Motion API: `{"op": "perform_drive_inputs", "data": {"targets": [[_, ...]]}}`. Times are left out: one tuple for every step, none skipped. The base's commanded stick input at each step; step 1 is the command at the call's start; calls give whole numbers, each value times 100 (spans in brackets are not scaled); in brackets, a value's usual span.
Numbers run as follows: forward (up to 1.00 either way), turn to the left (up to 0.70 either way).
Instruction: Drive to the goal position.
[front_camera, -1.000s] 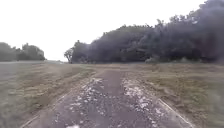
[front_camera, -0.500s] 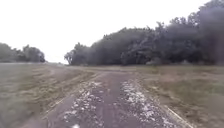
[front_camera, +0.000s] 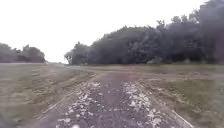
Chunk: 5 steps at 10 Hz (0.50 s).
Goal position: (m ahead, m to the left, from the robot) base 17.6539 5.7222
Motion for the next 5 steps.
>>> {"op": "perform_drive_inputs", "data": {"targets": [[45,0],[45,0],[45,0],[45,0],[45,0]]}}
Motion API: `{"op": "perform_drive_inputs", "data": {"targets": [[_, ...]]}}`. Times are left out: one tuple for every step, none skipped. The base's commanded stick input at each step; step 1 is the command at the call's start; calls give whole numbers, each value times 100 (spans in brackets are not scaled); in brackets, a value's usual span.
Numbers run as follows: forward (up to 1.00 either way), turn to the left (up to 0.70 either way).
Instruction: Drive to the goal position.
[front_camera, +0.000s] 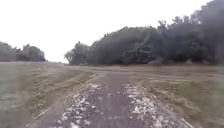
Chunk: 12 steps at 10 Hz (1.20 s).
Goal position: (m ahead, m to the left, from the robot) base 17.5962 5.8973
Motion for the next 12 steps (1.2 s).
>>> {"op": "perform_drive_inputs", "data": {"targets": [[45,0],[45,0],[45,0],[45,0],[45,0],[45,0],[45,0],[45,0],[45,0],[45,0],[45,0],[45,0]]}}
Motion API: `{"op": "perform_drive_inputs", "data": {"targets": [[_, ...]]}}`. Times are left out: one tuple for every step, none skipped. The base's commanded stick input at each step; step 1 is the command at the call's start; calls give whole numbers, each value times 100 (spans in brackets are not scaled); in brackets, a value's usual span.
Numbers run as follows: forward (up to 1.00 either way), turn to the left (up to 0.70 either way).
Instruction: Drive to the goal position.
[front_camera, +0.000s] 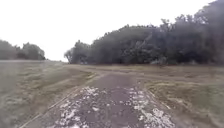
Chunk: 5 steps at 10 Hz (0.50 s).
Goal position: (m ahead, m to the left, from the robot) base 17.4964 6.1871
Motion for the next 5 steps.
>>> {"op": "perform_drive_inputs", "data": {"targets": [[45,0],[45,0],[45,0],[45,0],[45,0]]}}
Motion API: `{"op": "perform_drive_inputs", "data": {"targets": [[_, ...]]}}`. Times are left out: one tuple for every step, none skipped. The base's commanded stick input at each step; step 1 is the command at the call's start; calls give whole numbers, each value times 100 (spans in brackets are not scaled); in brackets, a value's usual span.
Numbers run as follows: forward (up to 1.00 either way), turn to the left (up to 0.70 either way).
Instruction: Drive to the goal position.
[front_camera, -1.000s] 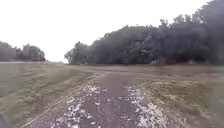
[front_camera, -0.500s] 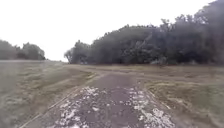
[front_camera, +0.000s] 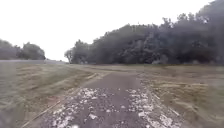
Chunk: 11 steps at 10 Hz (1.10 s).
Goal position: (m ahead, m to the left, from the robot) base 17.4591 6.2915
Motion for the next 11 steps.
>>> {"op": "perform_drive_inputs", "data": {"targets": [[45,0],[45,0],[45,0],[45,0],[45,0],[45,0],[45,0],[45,0],[45,0],[45,0],[45,0]]}}
